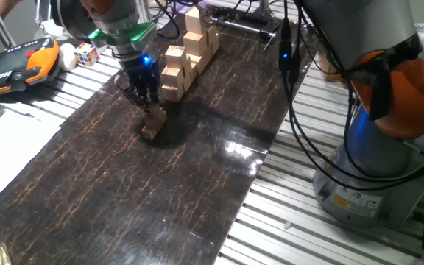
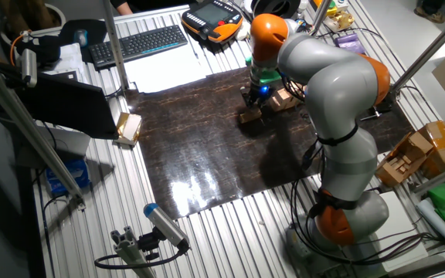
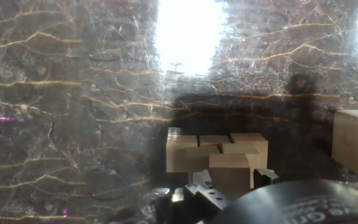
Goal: Stack the blocks into a pyramid shape
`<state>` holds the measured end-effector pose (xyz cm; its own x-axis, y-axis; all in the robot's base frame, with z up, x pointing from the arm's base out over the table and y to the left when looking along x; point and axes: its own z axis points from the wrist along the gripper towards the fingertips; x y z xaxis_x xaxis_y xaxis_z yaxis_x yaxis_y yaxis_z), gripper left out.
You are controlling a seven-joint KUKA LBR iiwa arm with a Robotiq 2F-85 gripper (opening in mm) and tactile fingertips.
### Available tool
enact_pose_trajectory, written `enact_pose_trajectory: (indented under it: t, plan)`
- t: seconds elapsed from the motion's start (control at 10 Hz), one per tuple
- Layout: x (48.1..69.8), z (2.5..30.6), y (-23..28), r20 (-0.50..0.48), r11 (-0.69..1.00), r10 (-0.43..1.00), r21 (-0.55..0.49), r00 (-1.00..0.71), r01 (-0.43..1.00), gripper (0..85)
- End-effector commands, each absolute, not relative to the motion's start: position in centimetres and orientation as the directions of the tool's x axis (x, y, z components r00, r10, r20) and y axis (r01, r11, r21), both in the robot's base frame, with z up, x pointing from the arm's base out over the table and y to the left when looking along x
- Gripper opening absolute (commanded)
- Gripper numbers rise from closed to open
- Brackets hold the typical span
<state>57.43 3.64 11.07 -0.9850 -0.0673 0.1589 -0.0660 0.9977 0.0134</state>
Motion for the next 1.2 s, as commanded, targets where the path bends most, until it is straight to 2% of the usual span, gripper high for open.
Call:
enact_pose_trajectory:
  t: [0.0, 0.3, 0.4, 0.7, 0.9, 1.1]
  plan:
    - [57.6, 11.5, 3.7, 0.164, 0.998, -0.065, 0.009, -0.984, -0.064, 42.7]
    - [58.2, 13.0, 4.7, 0.181, 0.999, -0.051, -0.002, -0.982, -0.052, 42.7]
    - [58.5, 13.6, 5.6, 0.189, 0.999, -0.041, -0.003, -0.981, -0.043, 39.7]
    - [59.0, 16.1, 9.4, 0.203, 0.999, -0.017, -0.026, -0.979, -0.023, 18.7]
    - [59.0, 16.8, 11.4, 0.189, 1.000, -0.005, -0.005, -0.982, -0.007, 12.0]
    - [59.0, 17.0, 12.5, 0.169, 1.000, -0.024, -0.004, -0.985, -0.025, 0.7]
